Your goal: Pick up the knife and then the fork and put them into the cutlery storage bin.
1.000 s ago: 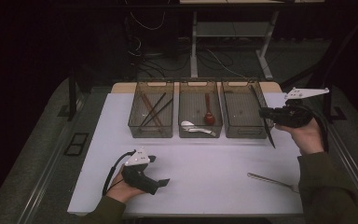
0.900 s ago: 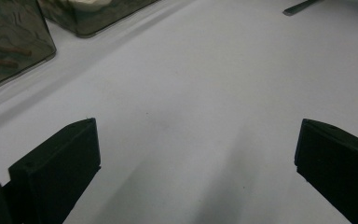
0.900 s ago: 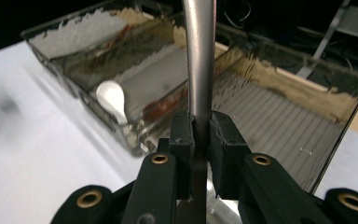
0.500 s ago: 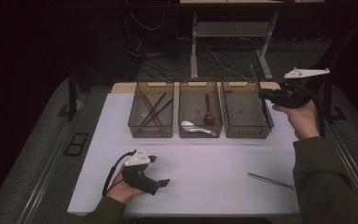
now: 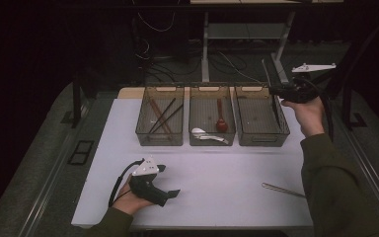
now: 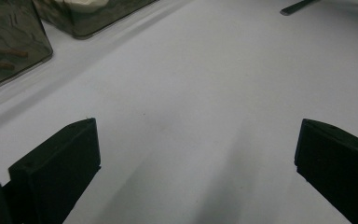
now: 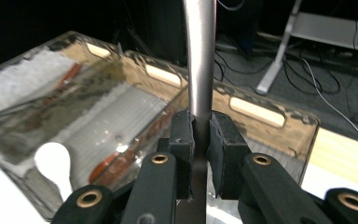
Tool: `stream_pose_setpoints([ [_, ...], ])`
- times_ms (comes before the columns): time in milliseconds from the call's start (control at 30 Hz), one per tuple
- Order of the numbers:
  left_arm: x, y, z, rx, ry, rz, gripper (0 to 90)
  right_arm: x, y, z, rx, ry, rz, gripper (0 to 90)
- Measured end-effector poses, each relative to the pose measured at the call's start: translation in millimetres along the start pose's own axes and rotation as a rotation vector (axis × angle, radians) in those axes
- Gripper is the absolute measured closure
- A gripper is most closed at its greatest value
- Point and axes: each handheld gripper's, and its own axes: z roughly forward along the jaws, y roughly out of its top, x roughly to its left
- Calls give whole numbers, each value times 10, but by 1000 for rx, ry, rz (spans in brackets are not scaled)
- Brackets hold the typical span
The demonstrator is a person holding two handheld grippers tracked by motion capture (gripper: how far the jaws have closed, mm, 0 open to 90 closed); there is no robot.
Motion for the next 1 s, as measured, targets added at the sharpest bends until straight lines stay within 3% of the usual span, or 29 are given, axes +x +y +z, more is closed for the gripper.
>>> stream_pose_setpoints([
  [467,-1,-1,-3,-1,0,1,0,-158,-257,363,120,-38,56,802],
  [600,-2,-2,0,-2,-2,-1,0,-183,-337,454,173,-55,49,801],
  [1000,-4,-1,-2,-1,-3,1,0,-197,-400,595,263,-68,53,801],
])
